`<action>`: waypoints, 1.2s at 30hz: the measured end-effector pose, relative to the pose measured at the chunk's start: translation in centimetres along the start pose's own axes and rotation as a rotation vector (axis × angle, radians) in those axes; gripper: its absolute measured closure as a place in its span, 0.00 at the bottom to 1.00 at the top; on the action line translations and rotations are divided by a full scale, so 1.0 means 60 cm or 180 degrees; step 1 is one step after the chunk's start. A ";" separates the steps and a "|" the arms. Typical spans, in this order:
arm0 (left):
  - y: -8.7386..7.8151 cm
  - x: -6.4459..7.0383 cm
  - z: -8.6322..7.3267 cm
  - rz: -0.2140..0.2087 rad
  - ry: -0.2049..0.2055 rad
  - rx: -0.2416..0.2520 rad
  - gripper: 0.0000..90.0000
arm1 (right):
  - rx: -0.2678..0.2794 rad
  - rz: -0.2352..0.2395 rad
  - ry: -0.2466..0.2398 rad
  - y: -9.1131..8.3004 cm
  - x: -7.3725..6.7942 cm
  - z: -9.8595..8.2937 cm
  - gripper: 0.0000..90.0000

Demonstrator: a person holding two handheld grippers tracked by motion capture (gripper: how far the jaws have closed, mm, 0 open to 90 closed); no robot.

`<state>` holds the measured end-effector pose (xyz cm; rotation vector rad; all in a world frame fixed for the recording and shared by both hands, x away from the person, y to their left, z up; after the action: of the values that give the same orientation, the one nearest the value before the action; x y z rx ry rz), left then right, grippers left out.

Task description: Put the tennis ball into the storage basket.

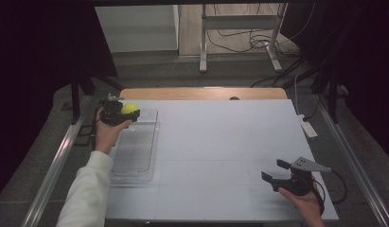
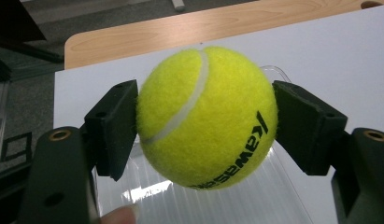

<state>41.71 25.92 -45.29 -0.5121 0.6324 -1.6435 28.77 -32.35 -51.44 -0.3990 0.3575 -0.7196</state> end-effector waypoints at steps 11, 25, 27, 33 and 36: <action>0.014 -0.007 -0.002 0.0037 -0.0045 -0.0065 0.30 | -0.0002 0.0000 0.0000 0.000 0.001 -0.001 0.14; 0.026 -0.017 -0.010 0.0074 -0.0112 -0.0161 0.30 | -0.0005 -0.0008 -0.0001 0.000 0.001 -0.001 0.14; 0.027 -0.018 -0.011 0.0079 -0.0115 -0.0177 0.30 | -0.0009 -0.0007 -0.0002 0.000 0.001 -0.001 0.14; 0.035 -0.023 -0.016 0.0088 -0.0122 -0.0231 0.30 | -0.0007 -0.0004 -0.0001 0.000 0.001 -0.001 0.14; 0.037 -0.024 -0.018 0.0076 -0.0130 -0.0253 0.30 | -0.0010 -0.0006 -0.0005 0.000 0.001 -0.001 0.14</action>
<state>42.89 27.22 -47.53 -0.5920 0.6732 -1.5863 28.79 -32.39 -51.49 -0.4027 0.3570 -0.7206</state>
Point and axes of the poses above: each handheld gripper's, and its own axes: y roughly forward along the jaws, z roughly out of its top, x roughly to its right, the point moved 1 cm from there along y, roughly forward along the jaws, and after that the axes turned 6 degrees about z, right-handed, at the moved point
